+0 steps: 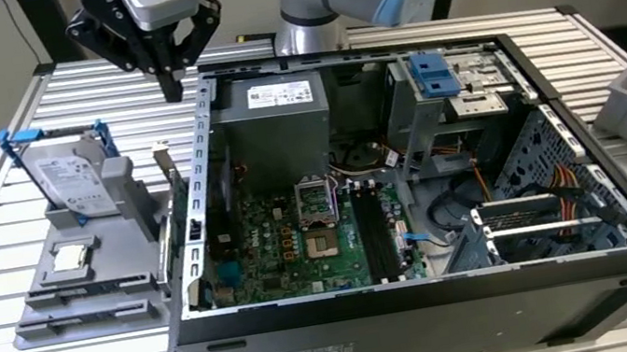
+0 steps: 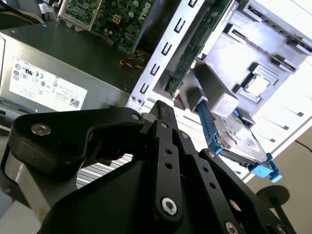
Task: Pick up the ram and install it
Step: 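Reach for the ram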
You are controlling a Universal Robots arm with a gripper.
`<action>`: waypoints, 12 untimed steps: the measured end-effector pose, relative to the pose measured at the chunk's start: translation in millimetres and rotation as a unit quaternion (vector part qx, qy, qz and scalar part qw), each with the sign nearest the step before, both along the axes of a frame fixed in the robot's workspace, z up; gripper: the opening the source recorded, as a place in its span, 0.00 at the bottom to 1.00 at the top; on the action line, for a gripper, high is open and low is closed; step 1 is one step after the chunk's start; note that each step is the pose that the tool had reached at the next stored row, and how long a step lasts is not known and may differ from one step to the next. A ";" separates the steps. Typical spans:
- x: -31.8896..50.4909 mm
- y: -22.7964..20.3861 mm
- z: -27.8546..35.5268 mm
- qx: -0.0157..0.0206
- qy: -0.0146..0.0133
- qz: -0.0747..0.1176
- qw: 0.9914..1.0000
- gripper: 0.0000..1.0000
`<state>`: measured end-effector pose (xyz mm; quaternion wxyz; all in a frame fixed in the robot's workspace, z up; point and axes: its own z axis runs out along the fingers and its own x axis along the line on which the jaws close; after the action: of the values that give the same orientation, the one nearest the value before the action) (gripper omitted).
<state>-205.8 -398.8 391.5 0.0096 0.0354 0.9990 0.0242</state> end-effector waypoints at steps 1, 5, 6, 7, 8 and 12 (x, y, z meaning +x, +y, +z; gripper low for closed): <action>-0.9 0.0 0.0 0.000 0.000 0.000 1.000 0.00; -3.8 0.0 -0.1 0.000 0.000 0.000 1.000 0.00; -4.7 0.0 -0.1 0.000 0.000 0.000 1.000 0.00; -5.7 0.0 -0.2 0.000 0.000 0.000 1.000 0.00; -6.8 0.0 -0.2 0.000 0.000 0.000 1.000 0.00; -11.8 0.0 -0.3 0.000 0.000 0.000 1.000 0.00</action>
<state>-217.5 -398.8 391.2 0.0095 0.0354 0.9990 0.0241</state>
